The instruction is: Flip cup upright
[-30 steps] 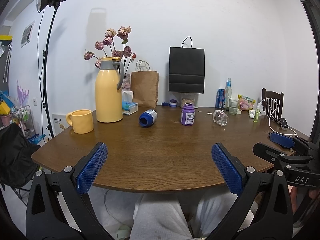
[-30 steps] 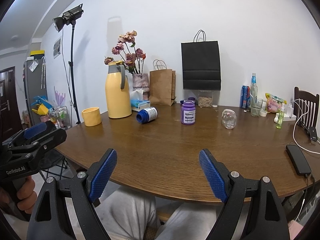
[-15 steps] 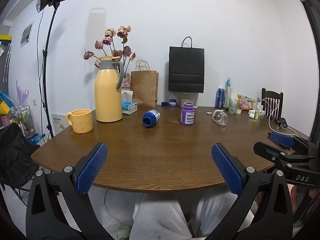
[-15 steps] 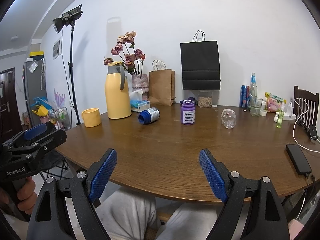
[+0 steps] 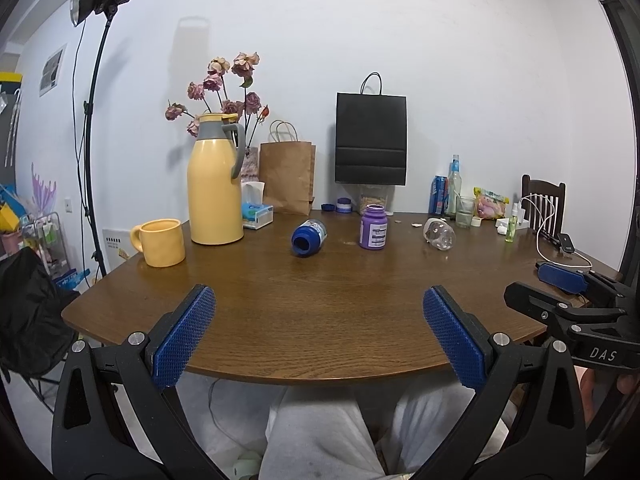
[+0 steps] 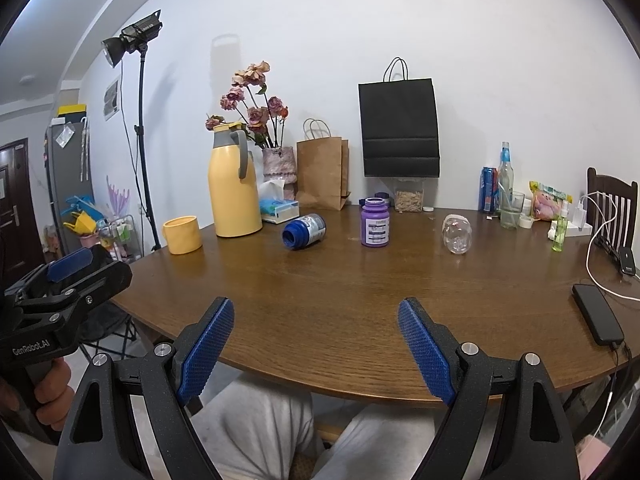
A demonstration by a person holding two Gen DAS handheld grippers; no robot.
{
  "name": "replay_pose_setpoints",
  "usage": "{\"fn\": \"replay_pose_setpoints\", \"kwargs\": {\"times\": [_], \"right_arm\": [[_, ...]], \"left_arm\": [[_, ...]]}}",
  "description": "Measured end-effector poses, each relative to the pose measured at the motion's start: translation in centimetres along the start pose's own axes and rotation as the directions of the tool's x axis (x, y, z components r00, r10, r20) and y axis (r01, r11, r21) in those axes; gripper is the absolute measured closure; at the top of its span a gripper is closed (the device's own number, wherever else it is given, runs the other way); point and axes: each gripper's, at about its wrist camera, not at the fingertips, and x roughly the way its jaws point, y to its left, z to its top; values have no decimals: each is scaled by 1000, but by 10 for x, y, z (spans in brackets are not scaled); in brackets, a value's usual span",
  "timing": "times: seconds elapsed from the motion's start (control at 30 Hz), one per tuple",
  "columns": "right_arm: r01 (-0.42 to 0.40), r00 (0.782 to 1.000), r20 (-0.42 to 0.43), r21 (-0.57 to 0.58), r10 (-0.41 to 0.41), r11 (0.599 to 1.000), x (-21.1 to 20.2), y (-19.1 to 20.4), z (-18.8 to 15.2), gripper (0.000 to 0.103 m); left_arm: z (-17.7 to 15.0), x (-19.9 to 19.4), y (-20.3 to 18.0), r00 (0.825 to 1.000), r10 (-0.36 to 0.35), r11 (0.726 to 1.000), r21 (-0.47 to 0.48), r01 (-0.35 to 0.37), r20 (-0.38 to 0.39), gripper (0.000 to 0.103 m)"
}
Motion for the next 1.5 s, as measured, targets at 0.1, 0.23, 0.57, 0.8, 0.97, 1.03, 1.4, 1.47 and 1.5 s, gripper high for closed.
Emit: {"fn": "replay_pose_setpoints", "kwargs": {"times": [0.1, 0.23, 0.57, 0.8, 0.97, 1.03, 1.4, 1.47, 1.5], "right_arm": [[0, 1000, -4, 0, 0, 1000, 1, 0, -1, 15], [0, 1000, -5, 2, 0, 1000, 1, 0, -2, 15], [-10, 1000, -18, -1, 10, 1000, 7, -1, 0, 15], [-45, 994, -104, -4, 45, 999, 84, -7, 23, 15], [-63, 986, -157, -10, 61, 998, 142, -11, 47, 15], [-78, 982, -172, 3, 77, 997, 162, -12, 57, 15], [-114, 959, -259, 7, 112, 993, 280, 9, 92, 15], [-116, 952, -284, 21, 117, 993, 303, 13, 97, 15], [-113, 948, -296, 27, 115, 993, 312, 16, 99, 15]], "left_arm": [[0, 0, 0, 1000, 1, 1000, 0, -1, -1, 0], [-1, 1, 1, 1000, 1, 1000, 0, -1, -3, 0], [-2, 1, 2, 1000, -2, 1000, 0, 2, -1, 0], [14, 80, 35, 991, 96, 994, -44, -101, -97, 0], [26, 133, 60, 978, 121, 986, -92, -138, -168, 0], [32, 151, 66, 973, 133, 985, -86, -152, -189, 0], [45, 244, 114, 931, 92, 982, -123, -144, -354, 0], [46, 260, 123, 923, 113, 978, -121, -168, -368, 0], [47, 266, 127, 918, 126, 975, -123, -184, -376, 0]]}}
